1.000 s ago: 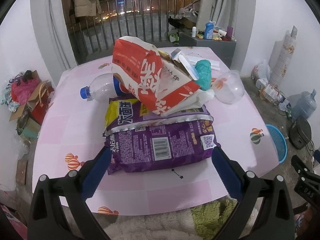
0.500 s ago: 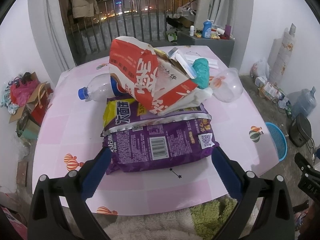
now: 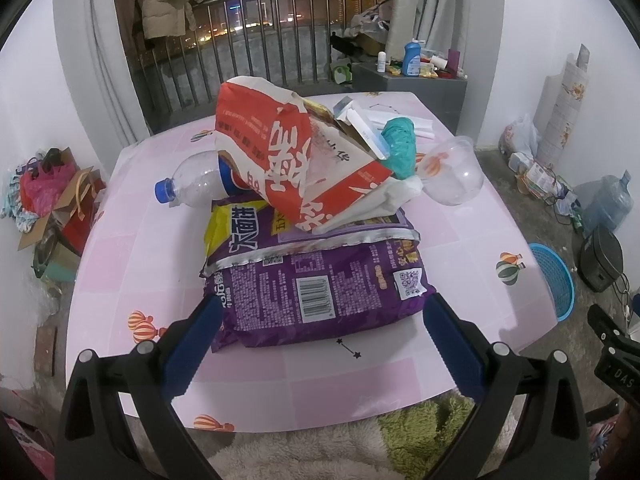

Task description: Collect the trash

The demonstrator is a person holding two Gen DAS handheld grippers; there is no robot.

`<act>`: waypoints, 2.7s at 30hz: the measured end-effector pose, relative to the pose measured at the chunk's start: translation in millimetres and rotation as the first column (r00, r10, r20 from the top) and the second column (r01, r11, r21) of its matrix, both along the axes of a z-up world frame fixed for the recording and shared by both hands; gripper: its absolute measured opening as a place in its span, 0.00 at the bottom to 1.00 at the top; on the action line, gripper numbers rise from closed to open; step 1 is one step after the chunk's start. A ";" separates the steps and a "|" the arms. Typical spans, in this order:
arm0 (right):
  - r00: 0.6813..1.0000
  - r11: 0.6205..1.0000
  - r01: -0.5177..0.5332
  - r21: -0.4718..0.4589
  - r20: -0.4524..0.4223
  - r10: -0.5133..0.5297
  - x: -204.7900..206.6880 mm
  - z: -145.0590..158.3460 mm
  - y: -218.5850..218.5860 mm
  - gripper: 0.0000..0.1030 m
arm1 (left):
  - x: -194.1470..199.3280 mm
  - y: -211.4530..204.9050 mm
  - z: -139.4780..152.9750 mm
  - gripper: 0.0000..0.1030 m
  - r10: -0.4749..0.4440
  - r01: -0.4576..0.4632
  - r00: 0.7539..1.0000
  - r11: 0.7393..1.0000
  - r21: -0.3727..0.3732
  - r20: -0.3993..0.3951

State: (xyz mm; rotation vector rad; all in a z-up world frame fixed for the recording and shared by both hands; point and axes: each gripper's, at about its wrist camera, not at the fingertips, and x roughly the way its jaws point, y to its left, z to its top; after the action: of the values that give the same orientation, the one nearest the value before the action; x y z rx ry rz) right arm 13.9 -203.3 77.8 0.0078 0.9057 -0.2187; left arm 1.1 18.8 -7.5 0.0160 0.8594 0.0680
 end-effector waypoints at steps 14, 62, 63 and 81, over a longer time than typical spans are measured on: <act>1.000 1.000 0.000 -0.002 0.001 0.000 0.1 -0.4 1.3 0.92 | 0.1 -1.2 0.0 0.95 0.001 -0.001 1.000 1.000 0.001 -0.002; 0.934 0.939 -0.284 0.195 0.279 0.224 75.7 55.0 60.7 0.92 | 46.5 83.1 68.2 0.95 -0.200 0.316 0.915 0.895 -0.314 0.351; 0.936 0.938 -0.278 0.208 0.277 0.216 79.5 54.4 57.3 0.92 | 53.5 77.3 71.8 0.95 -0.225 0.338 0.908 0.891 -0.303 0.353; 0.956 0.876 -0.283 0.391 0.190 0.224 154.5 20.2 20.3 0.71 | 193.9 6.9 51.6 0.55 -0.315 0.319 0.947 0.911 -0.260 0.059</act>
State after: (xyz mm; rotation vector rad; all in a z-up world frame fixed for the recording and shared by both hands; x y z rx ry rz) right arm 168.4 -182.9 98.0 0.2953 0.7902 0.2237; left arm 195.0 25.7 44.1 -0.0976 0.8353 -0.3545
